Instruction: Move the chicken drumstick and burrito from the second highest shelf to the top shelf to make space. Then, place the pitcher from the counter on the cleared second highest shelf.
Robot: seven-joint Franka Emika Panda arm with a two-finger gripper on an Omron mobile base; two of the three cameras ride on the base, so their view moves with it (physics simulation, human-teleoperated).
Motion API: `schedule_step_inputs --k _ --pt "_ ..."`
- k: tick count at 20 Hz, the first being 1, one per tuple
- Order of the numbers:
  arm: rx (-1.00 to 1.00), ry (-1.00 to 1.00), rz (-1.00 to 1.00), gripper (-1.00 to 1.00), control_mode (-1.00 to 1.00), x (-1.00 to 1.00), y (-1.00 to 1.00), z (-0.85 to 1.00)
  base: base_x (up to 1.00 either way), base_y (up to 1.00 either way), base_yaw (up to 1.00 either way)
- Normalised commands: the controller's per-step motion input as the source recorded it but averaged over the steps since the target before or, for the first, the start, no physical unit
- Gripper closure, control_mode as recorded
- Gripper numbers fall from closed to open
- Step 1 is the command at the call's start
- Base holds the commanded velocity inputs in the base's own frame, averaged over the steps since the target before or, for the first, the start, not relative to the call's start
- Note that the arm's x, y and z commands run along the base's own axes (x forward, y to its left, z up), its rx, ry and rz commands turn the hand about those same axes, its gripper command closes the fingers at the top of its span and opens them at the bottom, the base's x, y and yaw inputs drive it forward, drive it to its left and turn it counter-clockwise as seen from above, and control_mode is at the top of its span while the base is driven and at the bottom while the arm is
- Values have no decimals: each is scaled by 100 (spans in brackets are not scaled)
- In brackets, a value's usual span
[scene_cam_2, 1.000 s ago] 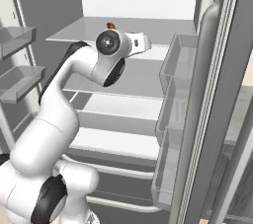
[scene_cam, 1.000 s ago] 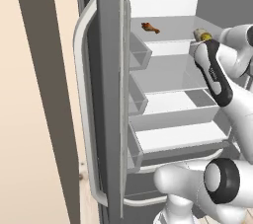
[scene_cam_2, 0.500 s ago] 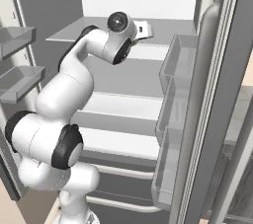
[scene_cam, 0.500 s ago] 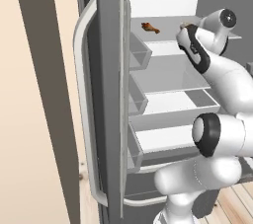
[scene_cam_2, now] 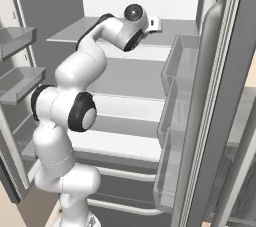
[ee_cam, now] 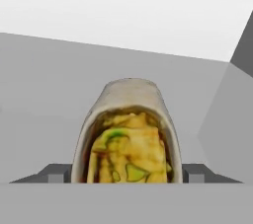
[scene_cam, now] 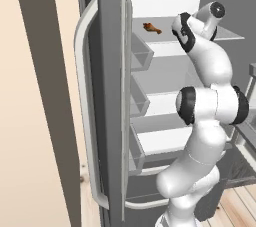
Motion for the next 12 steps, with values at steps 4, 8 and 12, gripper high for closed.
schedule_step_inputs --k 4,8,12 --pt "3 4 0 100 -100 90 -25 -32 0 0 0" --pt "0 4 0 -100 -100 89 -14 -37 0 0 0" --pt "0 2 0 -100 -100 52 -2 -64 0 0 0"
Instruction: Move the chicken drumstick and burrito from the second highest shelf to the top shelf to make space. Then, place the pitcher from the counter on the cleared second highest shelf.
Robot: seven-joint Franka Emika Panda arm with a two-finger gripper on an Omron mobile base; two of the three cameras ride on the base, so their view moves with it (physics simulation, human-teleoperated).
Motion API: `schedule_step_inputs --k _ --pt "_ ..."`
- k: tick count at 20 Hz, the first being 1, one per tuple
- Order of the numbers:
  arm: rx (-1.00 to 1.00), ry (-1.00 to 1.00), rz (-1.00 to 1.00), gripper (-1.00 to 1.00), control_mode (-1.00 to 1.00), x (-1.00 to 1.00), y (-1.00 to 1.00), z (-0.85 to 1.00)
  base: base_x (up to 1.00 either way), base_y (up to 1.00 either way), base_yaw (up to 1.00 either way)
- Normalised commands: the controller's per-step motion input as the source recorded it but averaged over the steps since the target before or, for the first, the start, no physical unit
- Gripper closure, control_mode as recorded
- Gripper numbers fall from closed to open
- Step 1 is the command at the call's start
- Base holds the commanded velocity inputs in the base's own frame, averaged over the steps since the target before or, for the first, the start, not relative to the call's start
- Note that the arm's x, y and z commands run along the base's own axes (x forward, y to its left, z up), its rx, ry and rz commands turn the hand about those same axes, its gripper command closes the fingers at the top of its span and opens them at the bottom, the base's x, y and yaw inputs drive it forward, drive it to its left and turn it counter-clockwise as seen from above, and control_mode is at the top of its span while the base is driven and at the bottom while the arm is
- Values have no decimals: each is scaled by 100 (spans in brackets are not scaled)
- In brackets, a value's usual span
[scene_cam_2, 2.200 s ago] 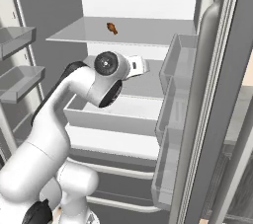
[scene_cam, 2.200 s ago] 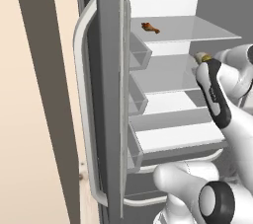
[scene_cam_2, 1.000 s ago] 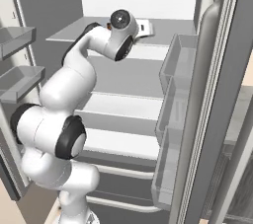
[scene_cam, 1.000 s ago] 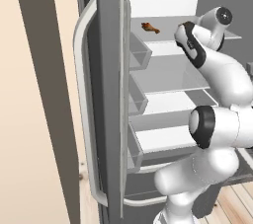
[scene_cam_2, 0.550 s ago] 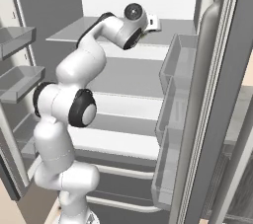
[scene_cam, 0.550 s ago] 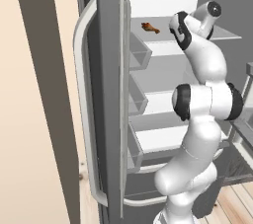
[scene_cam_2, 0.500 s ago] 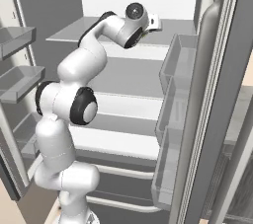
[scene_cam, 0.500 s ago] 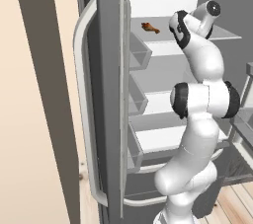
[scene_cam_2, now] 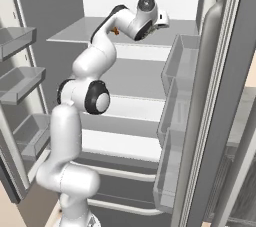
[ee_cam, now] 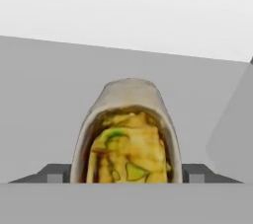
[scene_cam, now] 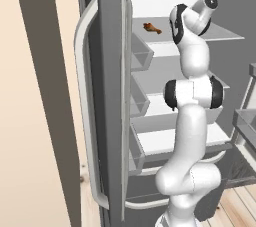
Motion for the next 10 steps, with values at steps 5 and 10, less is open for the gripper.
schedule_step_inputs --k 5,10 --pt "0 -10 0 -100 -100 0 0 -99 0 0 0" --pt "0 -31 -2 -100 -100 -12 6 -85 0 0 0"
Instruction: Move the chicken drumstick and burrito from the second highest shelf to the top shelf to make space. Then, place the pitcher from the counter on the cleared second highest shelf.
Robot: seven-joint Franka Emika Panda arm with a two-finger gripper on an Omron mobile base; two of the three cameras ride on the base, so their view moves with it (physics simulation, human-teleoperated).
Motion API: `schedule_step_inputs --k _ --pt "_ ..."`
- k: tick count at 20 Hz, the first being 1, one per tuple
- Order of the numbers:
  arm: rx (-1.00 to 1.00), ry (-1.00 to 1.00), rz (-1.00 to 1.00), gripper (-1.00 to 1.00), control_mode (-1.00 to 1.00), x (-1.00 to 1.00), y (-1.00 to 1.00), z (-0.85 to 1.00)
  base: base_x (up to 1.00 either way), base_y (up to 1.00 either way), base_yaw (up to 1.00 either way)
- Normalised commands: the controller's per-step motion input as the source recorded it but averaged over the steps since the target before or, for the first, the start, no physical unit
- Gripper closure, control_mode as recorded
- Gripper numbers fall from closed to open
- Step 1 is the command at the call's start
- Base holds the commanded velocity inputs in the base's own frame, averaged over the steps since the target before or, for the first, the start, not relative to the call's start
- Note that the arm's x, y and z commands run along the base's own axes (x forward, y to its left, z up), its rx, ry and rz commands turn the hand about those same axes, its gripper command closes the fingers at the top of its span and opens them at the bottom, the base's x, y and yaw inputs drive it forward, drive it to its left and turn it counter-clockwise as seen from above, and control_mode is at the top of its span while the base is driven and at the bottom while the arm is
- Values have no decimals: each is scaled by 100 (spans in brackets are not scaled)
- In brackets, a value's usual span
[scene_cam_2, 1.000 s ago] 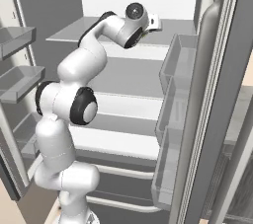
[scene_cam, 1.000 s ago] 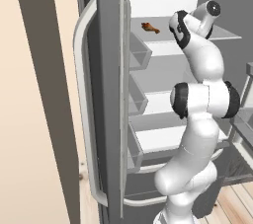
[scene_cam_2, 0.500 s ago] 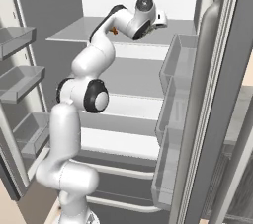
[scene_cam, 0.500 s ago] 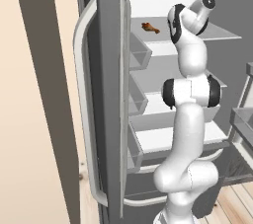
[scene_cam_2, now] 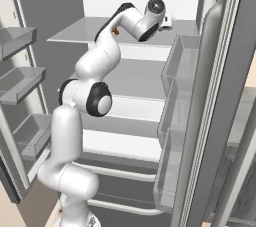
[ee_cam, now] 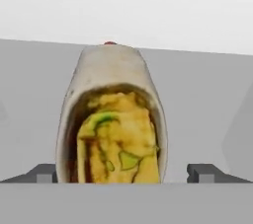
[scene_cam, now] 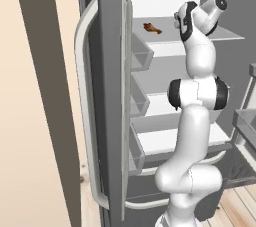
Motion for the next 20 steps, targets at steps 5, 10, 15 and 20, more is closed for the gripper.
schedule_step_inputs --k 5,10,15,20 --pt "0 -19 -5 -100 -100 -43 10 -9 0 0 0" --pt "-1 -1 0 -100 -100 -74 28 37 0 0 0" --pt "-4 5 0 -100 -100 -96 17 22 0 0 0" --pt "-9 9 0 -100 -100 -100 46 -15 0 0 0"
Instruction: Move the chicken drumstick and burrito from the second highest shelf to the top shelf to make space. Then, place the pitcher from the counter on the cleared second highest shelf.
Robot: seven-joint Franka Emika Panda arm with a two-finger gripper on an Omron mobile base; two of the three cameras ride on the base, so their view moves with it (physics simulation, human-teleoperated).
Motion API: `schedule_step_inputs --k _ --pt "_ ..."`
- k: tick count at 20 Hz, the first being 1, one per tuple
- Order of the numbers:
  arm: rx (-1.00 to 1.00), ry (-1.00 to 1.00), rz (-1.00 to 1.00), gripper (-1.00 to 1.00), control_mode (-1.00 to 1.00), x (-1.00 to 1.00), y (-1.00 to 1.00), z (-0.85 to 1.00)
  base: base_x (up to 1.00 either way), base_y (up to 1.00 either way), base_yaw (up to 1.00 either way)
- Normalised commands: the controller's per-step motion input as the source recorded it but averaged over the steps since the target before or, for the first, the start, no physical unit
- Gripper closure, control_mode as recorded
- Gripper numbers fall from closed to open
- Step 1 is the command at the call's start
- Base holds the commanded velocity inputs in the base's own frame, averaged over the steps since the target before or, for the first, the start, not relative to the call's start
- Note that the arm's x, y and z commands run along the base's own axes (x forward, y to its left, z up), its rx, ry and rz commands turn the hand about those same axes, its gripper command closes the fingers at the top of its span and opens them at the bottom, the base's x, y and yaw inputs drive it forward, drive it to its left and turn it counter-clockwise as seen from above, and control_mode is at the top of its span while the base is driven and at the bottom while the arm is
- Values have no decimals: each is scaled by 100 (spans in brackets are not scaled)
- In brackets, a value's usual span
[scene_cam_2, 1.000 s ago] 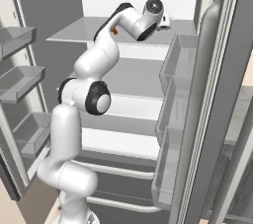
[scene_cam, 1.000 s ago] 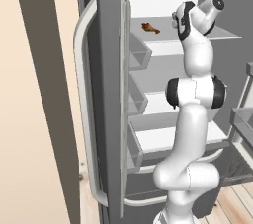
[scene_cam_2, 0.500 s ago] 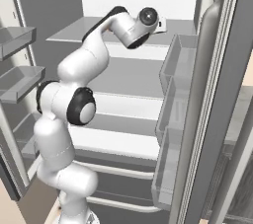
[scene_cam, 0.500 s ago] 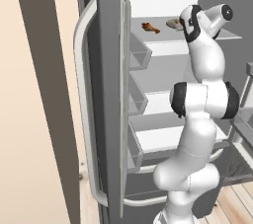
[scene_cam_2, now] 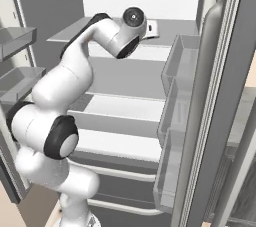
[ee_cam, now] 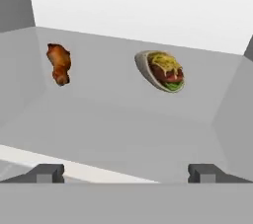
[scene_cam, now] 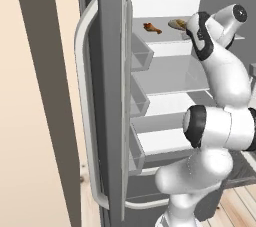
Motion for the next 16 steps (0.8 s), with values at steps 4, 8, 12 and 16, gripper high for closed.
schedule_step_inputs --k 4,8,12,16 --pt "-1 3 0 -100 -100 -100 66 -44 0 0 0" --pt "0 13 -9 -100 -100 -100 71 -53 0 0 0" --pt "2 34 -18 -100 -100 -88 61 -44 0 0 0" --pt "9 39 -19 -100 -100 -81 20 -23 0 0 0"
